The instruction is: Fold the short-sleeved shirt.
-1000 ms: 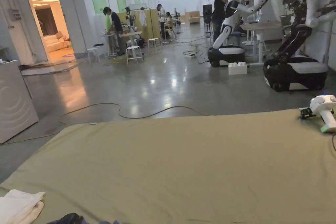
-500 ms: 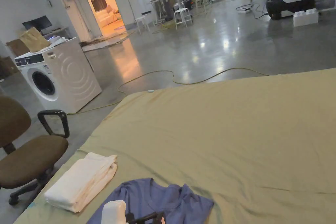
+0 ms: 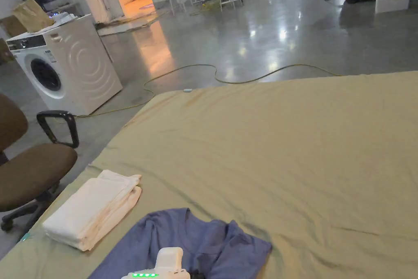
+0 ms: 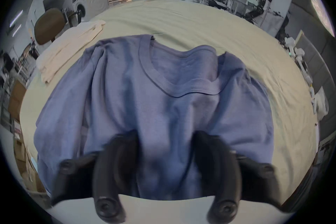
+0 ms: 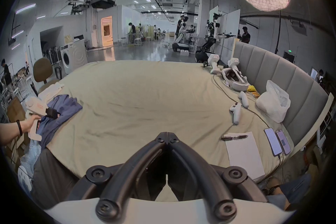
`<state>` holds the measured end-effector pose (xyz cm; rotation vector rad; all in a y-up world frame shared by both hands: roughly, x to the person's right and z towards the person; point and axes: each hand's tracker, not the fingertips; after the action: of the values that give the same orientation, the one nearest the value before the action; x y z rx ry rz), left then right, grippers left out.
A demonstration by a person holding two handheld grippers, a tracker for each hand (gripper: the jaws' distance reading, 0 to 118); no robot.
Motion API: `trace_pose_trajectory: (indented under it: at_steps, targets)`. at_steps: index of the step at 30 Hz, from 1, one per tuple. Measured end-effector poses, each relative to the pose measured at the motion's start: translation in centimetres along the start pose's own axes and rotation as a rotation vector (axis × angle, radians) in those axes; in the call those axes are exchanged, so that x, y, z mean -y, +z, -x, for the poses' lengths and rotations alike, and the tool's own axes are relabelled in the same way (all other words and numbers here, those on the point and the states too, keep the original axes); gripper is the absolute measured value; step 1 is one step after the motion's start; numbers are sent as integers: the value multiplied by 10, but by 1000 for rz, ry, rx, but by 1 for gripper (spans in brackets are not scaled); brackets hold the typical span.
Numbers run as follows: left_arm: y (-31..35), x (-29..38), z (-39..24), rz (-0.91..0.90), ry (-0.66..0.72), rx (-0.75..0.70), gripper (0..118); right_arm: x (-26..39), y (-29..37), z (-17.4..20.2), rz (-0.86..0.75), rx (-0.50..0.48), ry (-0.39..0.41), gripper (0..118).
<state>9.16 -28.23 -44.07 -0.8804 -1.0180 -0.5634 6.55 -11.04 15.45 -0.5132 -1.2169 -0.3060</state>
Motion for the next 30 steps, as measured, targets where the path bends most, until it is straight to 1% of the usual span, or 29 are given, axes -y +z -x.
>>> trace_pose_trajectory:
  at_steps: [1,2,3,5,6,7,9,11,12,13,14,16,17,20,22,25,27,30]
  targets:
    - [0,-1,-5,-11,-5,-3,11,1,-1,2,7,-9,-1,0]
    - [-5,0,-10,5,-28,-56,4,2,-1,4,13,-25,-1,0]
    - [-11,2,-12,28,-44,-66,4,3,1,6,16,-43,4,0]
    - [-7,-1,-6,19,-41,-51,4,3,7,10,5,-64,29,0]
    - [-7,-4,1,35,19,-10,4,4,10,11,-3,-70,36,0]
    - [1,-11,12,32,115,36,4,6,14,9,-8,-85,31,0]
    - [27,-23,27,-43,266,104,4,8,16,6,-10,-109,24,0]
    - [60,-43,35,-138,364,182,4,14,18,-2,-9,-107,28,0]
    - [74,-55,34,-159,371,194,4,17,20,-5,-10,-104,33,0]
    - [86,-65,29,-186,337,172,4,20,22,-7,-16,-102,33,0]
    - [100,-78,19,-229,304,182,4,22,25,-10,-25,-107,24,0]
    - [125,-103,1,-276,278,243,4,28,32,-16,-33,-116,-5,0]
    - [136,-113,-14,-312,245,266,4,31,36,-19,-36,-115,-12,0]
    - [157,-135,-81,-351,119,351,4,41,48,-26,-36,-95,-20,0]
    - [162,-140,-135,-353,49,449,4,47,56,-33,-33,-83,-28,0]
    - [159,-132,-220,-306,-42,582,4,53,69,-42,-31,-52,-40,0]
    - [150,-114,-284,-265,-118,649,4,57,78,-50,-41,-27,-59,0]
    - [140,-71,-373,-153,-219,786,4,65,90,-65,-48,2,-102,0]
